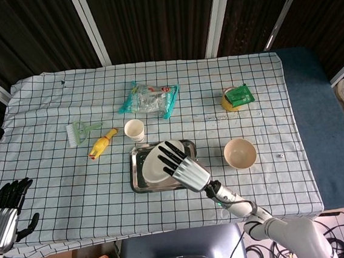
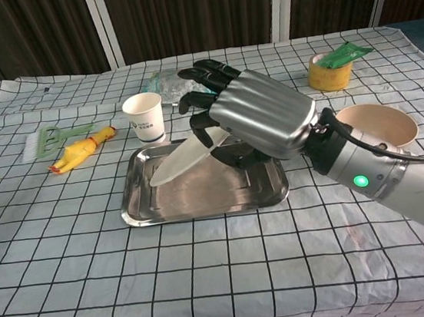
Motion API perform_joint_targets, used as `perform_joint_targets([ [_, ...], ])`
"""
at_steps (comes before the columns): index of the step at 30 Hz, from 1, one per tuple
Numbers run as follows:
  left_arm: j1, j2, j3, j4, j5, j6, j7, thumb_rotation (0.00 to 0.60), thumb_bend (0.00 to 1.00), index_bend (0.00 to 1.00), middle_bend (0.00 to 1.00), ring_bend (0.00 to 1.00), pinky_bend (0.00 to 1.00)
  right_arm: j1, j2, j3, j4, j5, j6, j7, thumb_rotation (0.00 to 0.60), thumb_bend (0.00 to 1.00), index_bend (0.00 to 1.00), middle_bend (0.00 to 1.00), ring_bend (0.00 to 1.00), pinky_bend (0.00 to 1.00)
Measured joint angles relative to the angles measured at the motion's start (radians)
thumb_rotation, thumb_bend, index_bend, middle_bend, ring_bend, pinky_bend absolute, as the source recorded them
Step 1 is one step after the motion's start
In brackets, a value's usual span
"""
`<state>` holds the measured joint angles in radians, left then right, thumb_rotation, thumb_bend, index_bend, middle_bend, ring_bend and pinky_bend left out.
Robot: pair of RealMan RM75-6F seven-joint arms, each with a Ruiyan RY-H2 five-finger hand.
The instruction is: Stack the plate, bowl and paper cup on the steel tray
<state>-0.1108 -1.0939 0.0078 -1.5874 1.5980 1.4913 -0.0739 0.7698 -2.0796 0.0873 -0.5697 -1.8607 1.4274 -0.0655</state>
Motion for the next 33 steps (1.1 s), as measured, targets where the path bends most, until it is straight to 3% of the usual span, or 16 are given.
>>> perform_joint_targets([
  [12,0.001,-0.002,0.002,-0.003,0.005,0.002,0.006,0.6,0.4,0.0,0.06,0.03,0.05,-0.021,-0.009,-0.067,0.032,0.031,-0.025,0.022,0.6,0.38,0.77,0.24,0.01,0.05],
  [22,0.002,0.0,0.002,-0.002,0.004,0.005,0.002,0.6,0.4,0.0,0.06,0.03,0.05,-0.023,-0.001,-0.079,-0.014,0.073,-0.095,0.009,0.6,0.32,0.53,0.23,0.0,0.05],
  [33,0.004,-0.001,0.001,0.003,0.009,0.013,-0.006,0.6,0.4,0.0,0.06,0.04,0.05,-0.026,0.056,-0.07,-0.172,0.135,-0.189,-0.045,0.6,0.25,0.34,0.14,0.0,0.05],
])
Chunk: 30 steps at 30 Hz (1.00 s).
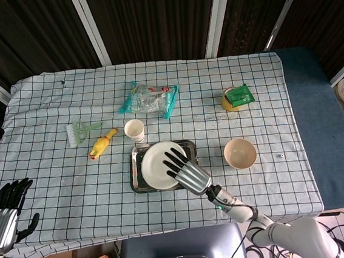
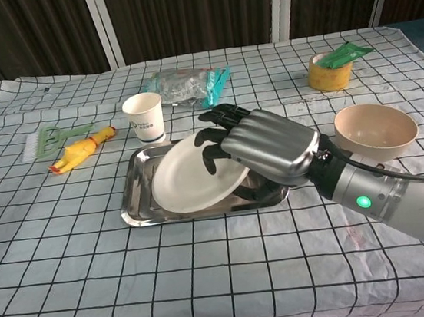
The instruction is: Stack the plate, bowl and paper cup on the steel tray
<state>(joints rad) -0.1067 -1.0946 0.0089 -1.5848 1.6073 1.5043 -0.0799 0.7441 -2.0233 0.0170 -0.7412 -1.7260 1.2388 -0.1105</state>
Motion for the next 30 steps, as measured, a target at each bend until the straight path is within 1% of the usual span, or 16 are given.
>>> perform_joint_targets([
  [4,-0.001,-0.001,-0.002,0.001,-0.005,-0.003,0.002,0.6,0.4,0.0,0.05,0.04,0.05,-0.002,0.017,0.01,-0.044,0.022,-0.025,-0.055,0.6,0.19,0.22,0.07,0.0,0.05],
  [9,0.0,-0.002,-0.002,0.002,0.0,0.003,0.0,0.6,0.4,0.0,0.05,0.04,0.05,0.005,0.036,0.038,-0.11,0.061,-0.073,-0.147,0.6,0.16,0.16,0.04,0.0,0.04],
  [17,-0.001,-0.001,-0.001,0.005,0.002,0.002,-0.007,0.6,0.4,0.0,0.05,0.04,0.05,0.034,0.064,0.077,-0.223,0.111,-0.149,-0.242,0.6,0.15,0.11,0.02,0.0,0.02],
  [21,-0.004,-0.007,-0.001,0.012,0.009,0.002,-0.004,0.6,0.4,0.0,0.03,0.03,0.05,0.045,0.077,0.094,-0.28,0.14,-0.184,-0.277,0.6,0.12,0.01,0.0,0.0,0.01],
  [26,-0.005,-0.008,0.002,0.013,0.012,-0.001,-0.003,0.6,0.4,0.0,0.03,0.03,0.05,0.055,0.1,0.108,-0.348,0.185,-0.241,-0.328,0.6,0.1,0.0,0.0,0.0,0.0],
  [30,-0.006,-0.008,0.003,0.014,0.014,-0.002,-0.003,0.6,0.4,0.0,0.03,0.03,0.05,0.055,0.127,0.117,-0.407,0.235,-0.28,-0.396,0.6,0.09,0.0,0.0,0.0,0.0],
])
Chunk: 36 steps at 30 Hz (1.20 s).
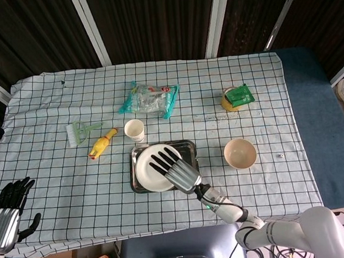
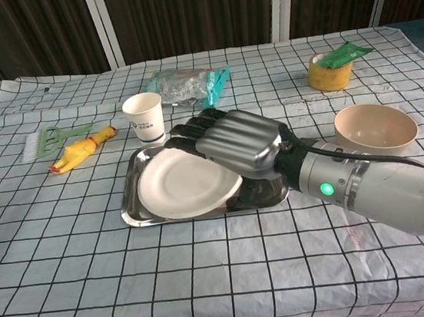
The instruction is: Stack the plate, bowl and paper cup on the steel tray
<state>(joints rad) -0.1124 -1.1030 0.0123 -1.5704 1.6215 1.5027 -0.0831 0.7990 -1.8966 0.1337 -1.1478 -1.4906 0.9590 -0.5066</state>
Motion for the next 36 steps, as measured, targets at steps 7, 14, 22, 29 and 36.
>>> perform_joint_targets([
  [7,-0.004,0.003,0.0,0.0,-0.001,-0.006,-0.001,0.6,0.4,0.0,0.03,0.03,0.05,0.006,0.026,0.019,-0.054,0.075,-0.043,-0.123,0.6,0.05,0.0,0.0,0.0,0.0],
  [14,-0.002,0.003,-0.002,0.004,0.0,0.002,-0.005,0.6,0.4,0.0,0.03,0.03,0.05,0.018,0.049,0.026,-0.105,0.133,-0.066,-0.226,0.6,0.04,0.0,0.0,0.0,0.0],
  [22,0.003,0.004,0.0,0.003,0.005,0.015,-0.005,0.6,0.4,0.0,0.03,0.03,0.05,0.01,0.107,0.024,-0.2,0.174,-0.055,-0.252,0.6,0.04,0.0,0.0,0.0,0.0],
  [29,0.007,0.003,-0.001,0.003,0.007,0.024,-0.006,0.6,0.4,0.0,0.03,0.03,0.05,-0.046,0.235,-0.008,-0.343,0.101,0.065,-0.215,0.6,0.03,0.0,0.0,0.0,0.0],
  [36,0.004,-0.001,-0.003,-0.001,0.003,0.015,0.008,0.6,0.4,0.0,0.03,0.03,0.05,-0.118,0.39,-0.031,-0.444,0.072,0.15,-0.147,0.6,0.04,0.0,0.0,0.0,0.0],
])
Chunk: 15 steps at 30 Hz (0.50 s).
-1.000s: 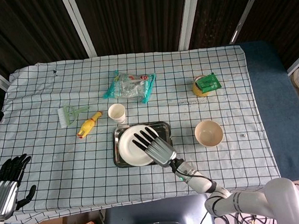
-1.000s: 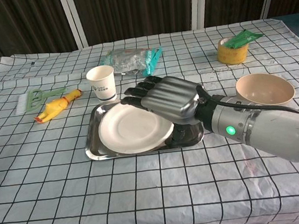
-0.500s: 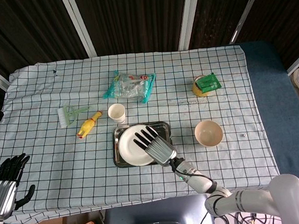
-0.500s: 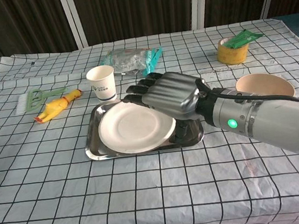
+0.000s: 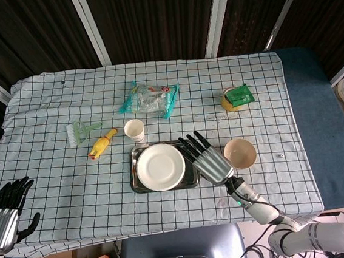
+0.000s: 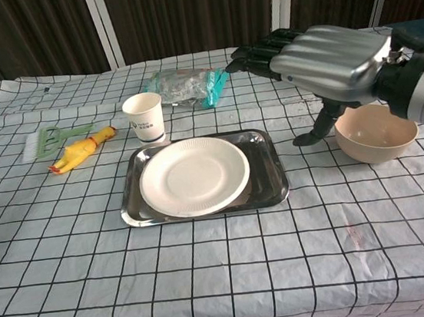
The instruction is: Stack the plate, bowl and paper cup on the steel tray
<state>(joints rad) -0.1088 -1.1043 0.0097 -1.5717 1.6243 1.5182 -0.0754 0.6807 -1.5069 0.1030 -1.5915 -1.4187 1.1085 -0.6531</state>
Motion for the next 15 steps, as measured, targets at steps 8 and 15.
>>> perform_joint_targets([
  [8,0.001,-0.001,-0.002,-0.002,-0.008,-0.002,0.004,0.6,0.4,0.0,0.03,0.03,0.05,-0.078,0.156,-0.067,-0.062,0.013,0.01,0.079,0.6,0.05,0.09,0.0,0.0,0.0],
  [15,-0.003,-0.001,-0.004,-0.001,-0.012,-0.01,0.0,0.6,0.4,0.0,0.03,0.03,0.05,-0.165,0.22,-0.159,-0.003,-0.042,0.043,0.204,0.6,0.1,0.24,0.0,0.0,0.0],
])
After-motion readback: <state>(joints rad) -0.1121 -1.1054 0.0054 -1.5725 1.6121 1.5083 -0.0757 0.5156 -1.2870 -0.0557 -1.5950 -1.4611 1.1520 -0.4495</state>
